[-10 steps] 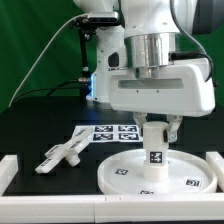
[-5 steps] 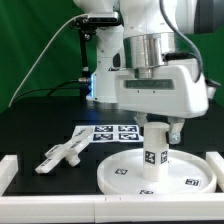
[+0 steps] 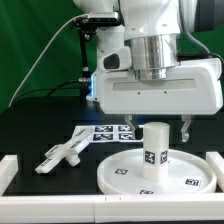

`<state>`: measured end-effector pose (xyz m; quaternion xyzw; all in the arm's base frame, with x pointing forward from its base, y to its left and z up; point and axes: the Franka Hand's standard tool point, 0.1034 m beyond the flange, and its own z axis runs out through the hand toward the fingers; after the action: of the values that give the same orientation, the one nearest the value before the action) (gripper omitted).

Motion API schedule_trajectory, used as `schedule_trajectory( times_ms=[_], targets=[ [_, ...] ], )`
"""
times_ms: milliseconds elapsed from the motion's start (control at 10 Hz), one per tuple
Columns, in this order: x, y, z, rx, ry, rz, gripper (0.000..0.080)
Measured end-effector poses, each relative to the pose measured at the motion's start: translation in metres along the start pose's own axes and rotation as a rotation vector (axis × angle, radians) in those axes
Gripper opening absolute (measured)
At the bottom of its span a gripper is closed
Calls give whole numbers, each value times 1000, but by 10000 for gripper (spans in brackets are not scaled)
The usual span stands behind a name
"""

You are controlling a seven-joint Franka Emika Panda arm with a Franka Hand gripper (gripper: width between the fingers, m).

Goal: Assemble round table

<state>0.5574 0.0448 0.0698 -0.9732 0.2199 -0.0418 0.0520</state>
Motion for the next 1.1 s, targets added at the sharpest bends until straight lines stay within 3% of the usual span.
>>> schedule_trajectory(
  times_ms=[200,400,700,800,900,1000,1100],
  targets=[
    [4,1,-5,-29,8,-378,649],
    [7,3,-9,-34,-13,-699,649],
    [5,5,-4,-40,-5,-830,649],
    [6,6,-4,-41,-4,-828,526],
    [6,6,-4,-41,-5,-828,526],
    [6,6,-4,-39,-4,-799,400],
    [6,6,-4,-39,-2,-722,404]
  ],
)
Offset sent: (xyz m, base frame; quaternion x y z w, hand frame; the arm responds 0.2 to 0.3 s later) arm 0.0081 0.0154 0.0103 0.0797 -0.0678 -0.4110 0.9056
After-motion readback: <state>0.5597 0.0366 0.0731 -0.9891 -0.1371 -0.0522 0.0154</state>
